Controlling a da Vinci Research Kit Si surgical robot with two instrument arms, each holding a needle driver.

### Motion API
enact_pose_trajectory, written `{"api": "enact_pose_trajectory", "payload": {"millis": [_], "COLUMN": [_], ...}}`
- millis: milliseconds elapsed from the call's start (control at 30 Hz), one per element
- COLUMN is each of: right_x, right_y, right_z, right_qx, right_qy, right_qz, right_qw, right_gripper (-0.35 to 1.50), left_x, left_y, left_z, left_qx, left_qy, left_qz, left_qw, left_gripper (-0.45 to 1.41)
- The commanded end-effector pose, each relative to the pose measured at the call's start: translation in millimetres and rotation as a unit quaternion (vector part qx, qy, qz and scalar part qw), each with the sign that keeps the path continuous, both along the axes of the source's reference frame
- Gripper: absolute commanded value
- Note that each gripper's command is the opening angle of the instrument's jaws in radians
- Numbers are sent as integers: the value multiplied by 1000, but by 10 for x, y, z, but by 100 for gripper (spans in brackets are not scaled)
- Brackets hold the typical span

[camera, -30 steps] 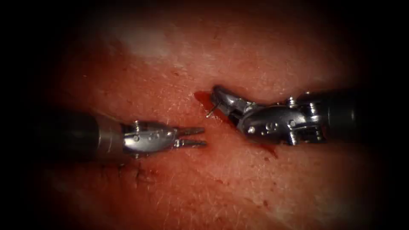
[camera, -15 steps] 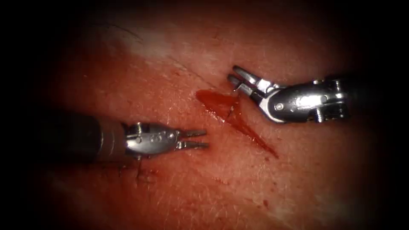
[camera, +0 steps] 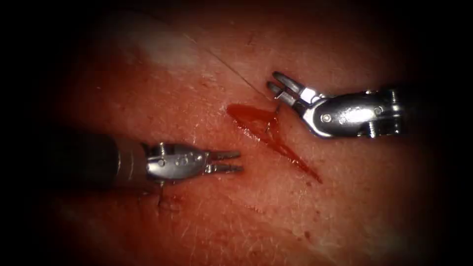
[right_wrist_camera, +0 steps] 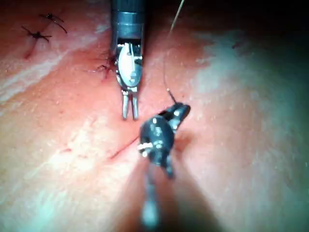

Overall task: Wound Closure
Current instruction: Use the right grasper to pass the needle through the top of the cut

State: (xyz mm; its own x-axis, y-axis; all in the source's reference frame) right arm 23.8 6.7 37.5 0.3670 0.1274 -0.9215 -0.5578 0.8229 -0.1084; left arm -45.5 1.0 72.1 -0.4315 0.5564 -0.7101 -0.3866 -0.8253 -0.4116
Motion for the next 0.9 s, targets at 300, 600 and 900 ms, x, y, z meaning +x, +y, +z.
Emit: {"api": "enact_pose_trajectory", "payload": {"millis": [300, 600, 900], "right_x": [5, 28, 20], "right_y": [-6, -32, -27], "right_z": [1, 21, 16], "right_qx": [14, 4, -17], "right_qy": [-1, -38, -50], "right_qz": [20, 9, -2], "right_qw": [1000, 999, 999], "right_gripper": [-35, -35, -35], "left_x": [-10, -11, -12], "left_y": [-7, -7, -6], "left_z": [6, 3, -1], "left_qx": [3, 5, 6], "left_qy": [-2, -3, -3], "left_qz": [1, 2, 1], "left_qw": [1000, 1000, 1000], "left_gripper": [-11, -8, -8]}}
